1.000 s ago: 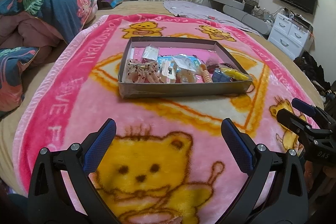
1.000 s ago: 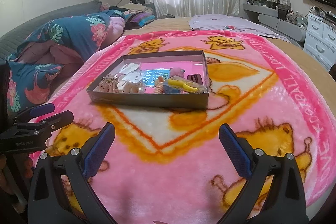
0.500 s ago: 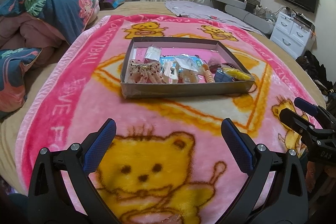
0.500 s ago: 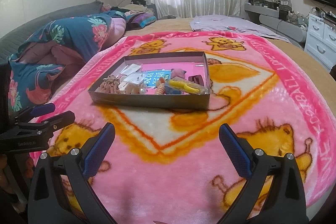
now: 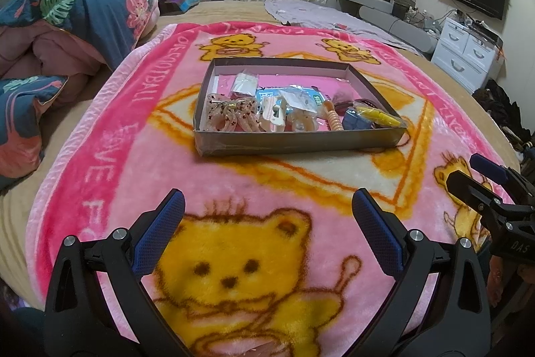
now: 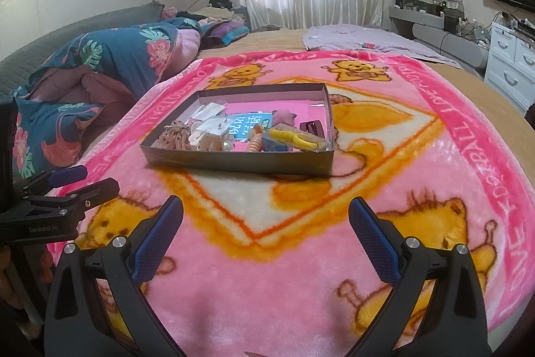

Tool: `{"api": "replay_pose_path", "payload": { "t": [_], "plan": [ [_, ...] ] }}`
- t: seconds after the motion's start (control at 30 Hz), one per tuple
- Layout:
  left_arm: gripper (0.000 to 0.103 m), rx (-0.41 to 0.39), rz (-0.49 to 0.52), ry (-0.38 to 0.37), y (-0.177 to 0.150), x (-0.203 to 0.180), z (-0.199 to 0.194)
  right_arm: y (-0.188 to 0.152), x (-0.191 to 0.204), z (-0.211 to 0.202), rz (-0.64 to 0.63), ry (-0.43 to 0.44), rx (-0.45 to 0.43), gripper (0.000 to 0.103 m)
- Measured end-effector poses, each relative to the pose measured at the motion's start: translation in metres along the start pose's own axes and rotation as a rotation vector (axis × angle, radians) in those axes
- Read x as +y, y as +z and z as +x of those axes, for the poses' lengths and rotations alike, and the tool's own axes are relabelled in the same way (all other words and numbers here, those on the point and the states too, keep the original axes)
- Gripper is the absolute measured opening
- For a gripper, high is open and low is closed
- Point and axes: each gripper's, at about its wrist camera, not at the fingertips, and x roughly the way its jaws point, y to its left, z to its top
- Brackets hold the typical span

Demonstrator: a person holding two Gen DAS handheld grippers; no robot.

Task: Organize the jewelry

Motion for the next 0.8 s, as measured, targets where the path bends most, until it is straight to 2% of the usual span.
{"api": "replay_pose_path", "payload": {
  "t": [0.8],
  "plan": [
    [0.094, 0.005, 0.002, 0.019, -0.0006, -0.0005, -0.001, -0.001, -0.0004, -0.0003, 0.0, 0.0, -0.001, 0.099]
  ]
}}
